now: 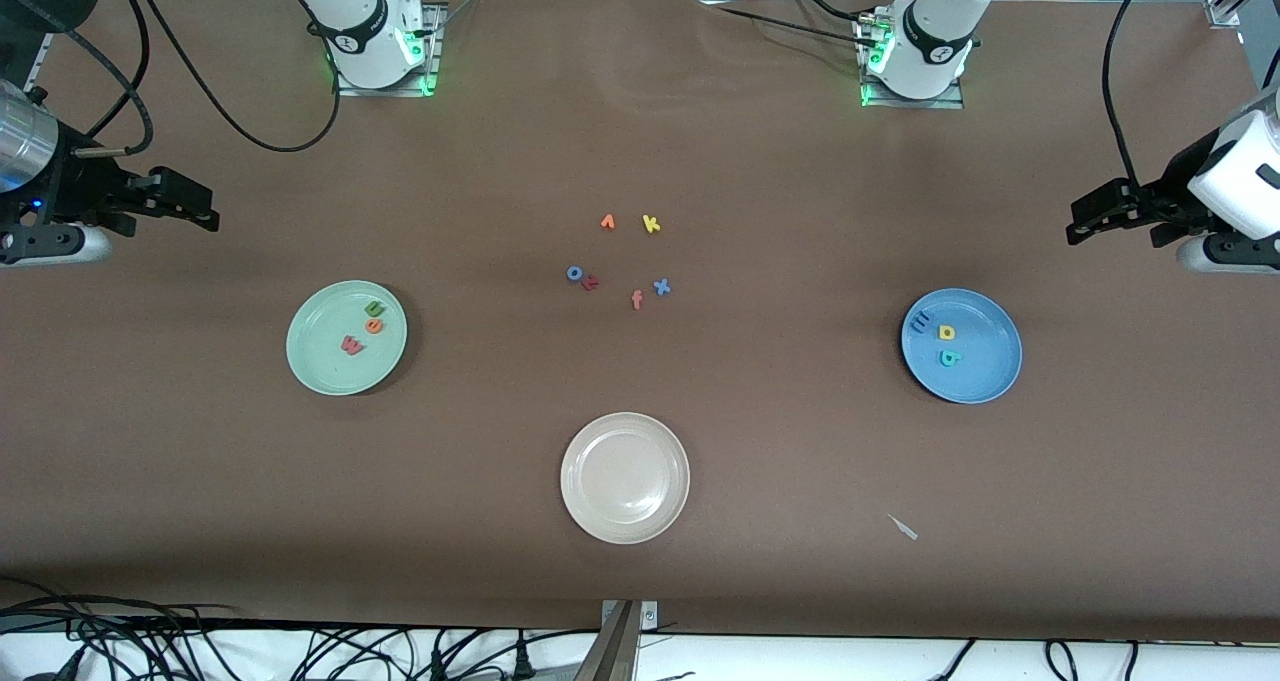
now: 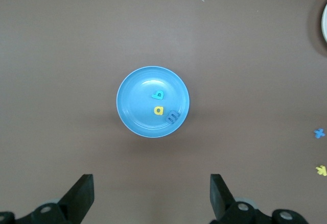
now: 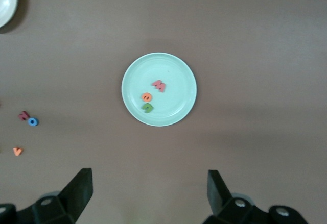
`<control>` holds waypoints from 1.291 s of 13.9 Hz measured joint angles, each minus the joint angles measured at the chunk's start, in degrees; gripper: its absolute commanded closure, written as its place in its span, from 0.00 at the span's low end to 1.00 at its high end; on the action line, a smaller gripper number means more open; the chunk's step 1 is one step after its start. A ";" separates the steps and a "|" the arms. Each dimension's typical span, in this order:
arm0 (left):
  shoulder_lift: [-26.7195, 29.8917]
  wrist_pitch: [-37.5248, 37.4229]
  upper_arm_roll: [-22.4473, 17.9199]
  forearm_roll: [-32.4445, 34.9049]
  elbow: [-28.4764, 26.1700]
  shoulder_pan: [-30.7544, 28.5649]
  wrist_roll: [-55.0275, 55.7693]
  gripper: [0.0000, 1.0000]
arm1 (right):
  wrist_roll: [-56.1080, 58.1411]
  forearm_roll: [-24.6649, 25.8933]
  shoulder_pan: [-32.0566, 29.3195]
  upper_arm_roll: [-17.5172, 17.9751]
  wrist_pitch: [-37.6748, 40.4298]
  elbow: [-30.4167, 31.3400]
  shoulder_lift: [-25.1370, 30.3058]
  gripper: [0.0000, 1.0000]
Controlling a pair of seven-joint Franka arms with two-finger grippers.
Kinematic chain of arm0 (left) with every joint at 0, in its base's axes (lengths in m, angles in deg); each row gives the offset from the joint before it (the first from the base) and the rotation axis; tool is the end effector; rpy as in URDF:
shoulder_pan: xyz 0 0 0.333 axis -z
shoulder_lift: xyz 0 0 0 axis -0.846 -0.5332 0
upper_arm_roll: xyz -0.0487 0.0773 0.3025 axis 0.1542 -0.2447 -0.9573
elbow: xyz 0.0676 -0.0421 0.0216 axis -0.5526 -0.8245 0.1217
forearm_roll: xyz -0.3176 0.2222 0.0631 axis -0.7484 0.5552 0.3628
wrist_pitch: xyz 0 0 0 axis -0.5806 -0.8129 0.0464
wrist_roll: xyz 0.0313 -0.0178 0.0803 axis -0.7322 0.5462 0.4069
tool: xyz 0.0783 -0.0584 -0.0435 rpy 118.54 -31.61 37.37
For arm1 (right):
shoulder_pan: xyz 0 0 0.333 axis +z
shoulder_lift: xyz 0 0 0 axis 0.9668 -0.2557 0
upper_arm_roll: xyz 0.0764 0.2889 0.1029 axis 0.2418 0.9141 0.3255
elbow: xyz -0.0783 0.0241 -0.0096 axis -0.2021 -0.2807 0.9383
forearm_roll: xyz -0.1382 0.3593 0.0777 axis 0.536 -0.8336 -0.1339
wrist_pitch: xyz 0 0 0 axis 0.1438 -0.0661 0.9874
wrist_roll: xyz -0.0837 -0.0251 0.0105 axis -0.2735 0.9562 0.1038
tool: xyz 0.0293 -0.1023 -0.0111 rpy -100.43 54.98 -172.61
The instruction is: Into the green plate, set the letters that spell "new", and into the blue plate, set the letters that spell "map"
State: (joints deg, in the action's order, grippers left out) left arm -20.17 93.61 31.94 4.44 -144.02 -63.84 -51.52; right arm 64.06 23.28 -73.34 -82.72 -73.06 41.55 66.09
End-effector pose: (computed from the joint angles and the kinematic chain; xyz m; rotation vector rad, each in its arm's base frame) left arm 0.5714 -0.0083 0.5866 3.1302 -0.0115 -0.0890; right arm 0.5776 0.0211 0.5836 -3.1312 -0.1024 0.1129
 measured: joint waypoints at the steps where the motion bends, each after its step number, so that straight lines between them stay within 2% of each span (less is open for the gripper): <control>1: 0.04 -0.16 0.58 0.67 0.07 0.07 -0.04 0.00 | 0.00 0.32 -0.06 -0.04 0.01 -0.02 0.05 0.01; 4: 0.00 -0.61 2.00 2.27 0.06 0.18 -0.12 0.00 | 0.00 0.37 -0.27 -0.22 0.03 -0.35 0.05 0.01; 18: -0.14 -0.91 1.91 2.34 -0.08 -0.05 -0.73 0.00 | 0.01 0.35 -0.28 -0.21 0.24 -0.78 0.18 0.01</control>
State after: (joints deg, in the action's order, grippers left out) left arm -20.31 92.70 33.85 6.78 -144.10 -63.89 -52.25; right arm 64.07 23.63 -73.62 -82.93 -72.82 40.77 66.27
